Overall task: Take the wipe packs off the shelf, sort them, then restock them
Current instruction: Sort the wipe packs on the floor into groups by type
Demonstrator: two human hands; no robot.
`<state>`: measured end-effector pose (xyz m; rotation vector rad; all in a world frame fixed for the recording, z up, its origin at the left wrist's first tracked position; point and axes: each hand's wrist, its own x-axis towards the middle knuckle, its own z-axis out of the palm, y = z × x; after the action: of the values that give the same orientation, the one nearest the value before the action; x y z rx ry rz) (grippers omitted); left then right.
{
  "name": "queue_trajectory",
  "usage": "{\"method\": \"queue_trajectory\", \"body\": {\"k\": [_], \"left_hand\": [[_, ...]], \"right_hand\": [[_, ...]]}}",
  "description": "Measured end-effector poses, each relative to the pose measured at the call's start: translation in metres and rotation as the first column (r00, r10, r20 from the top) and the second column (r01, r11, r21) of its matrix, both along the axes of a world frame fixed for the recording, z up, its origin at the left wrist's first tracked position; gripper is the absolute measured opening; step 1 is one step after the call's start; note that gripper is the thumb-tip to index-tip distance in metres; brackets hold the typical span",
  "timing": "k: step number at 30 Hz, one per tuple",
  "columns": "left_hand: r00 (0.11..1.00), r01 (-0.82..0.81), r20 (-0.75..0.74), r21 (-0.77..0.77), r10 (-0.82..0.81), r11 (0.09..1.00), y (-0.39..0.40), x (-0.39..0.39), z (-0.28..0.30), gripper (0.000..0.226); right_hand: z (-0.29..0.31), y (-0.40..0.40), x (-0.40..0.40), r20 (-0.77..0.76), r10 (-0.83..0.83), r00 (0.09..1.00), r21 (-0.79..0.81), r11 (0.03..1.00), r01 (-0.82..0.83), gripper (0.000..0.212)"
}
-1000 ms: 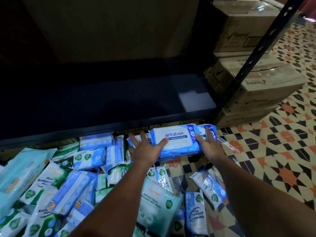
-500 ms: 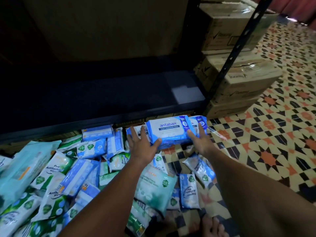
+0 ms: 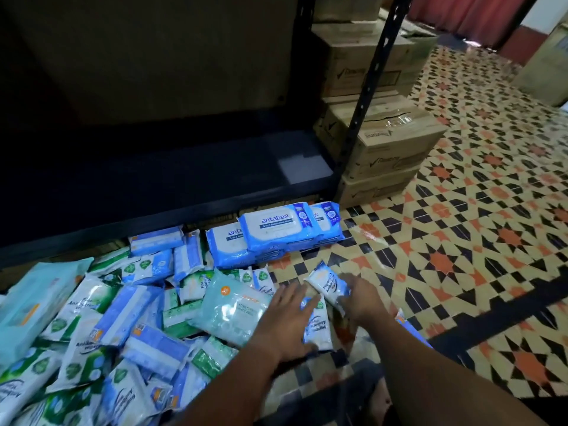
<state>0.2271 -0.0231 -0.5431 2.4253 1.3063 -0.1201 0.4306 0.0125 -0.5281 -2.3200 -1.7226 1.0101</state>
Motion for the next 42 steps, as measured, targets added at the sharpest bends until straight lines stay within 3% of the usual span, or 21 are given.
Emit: {"method": "queue_trajectory", "body": {"k": [4,11,18,20,29,31,34,38,42], "left_hand": [[0.984,0.068,-0.164,0.000,-0.067,0.998,-0.010,0.021,-0.010,0.109],[0.952,0.227,-0.219,0.031,-0.215,0.973,0.001,0.030,-0.018,0.105],[0.953,0.261,-0.174,0.048,-0.249,0.964,0.010,0.034,-0.017,0.056],[0.954,0.252,-0.183,0.053,-0.238,0.966,0.010,0.037,-0.023,0.052],[0.948,0.267,-0.212,0.116,-0.238,0.957,0.009,0.032,-0.019,0.075],[0.941,0.303,-0.208,0.175,-0.266,0.937,0.010,0.025,-0.020,0.068],[0.894,0.443,-0.239,0.338,-0.379,0.831,0.011,0.018,-0.017,0.046],[0.905,0.414,-0.130,0.476,-0.404,0.776,0.008,0.018,-0.004,0.049],[0.960,0.260,-0.006,0.389,-0.279,0.884,0.005,0.024,0.009,0.064]], "right_hand": [[-0.009,-0.008,-0.004,0.114,0.163,0.980,0.031,0.985,-0.167,0.057],[-0.019,-0.005,-0.013,0.248,0.257,0.934,0.076,0.956,-0.284,0.048],[-0.027,0.002,-0.018,0.257,0.225,0.940,0.061,0.967,-0.248,0.043],[-0.029,0.003,-0.018,0.256,0.212,0.943,0.070,0.969,-0.237,0.042],[-0.024,0.006,-0.014,0.186,0.178,0.966,0.036,0.982,-0.188,0.037],[-0.018,0.006,-0.010,0.161,0.143,0.977,0.024,0.989,-0.148,0.045],[-0.006,0.003,0.000,0.131,0.042,0.990,0.026,0.999,-0.046,0.054],[0.008,-0.003,0.015,0.060,-0.175,0.983,0.042,0.984,0.172,0.074],[0.001,-0.007,0.034,-0.041,-0.328,0.944,0.087,0.940,0.330,0.088]]}}
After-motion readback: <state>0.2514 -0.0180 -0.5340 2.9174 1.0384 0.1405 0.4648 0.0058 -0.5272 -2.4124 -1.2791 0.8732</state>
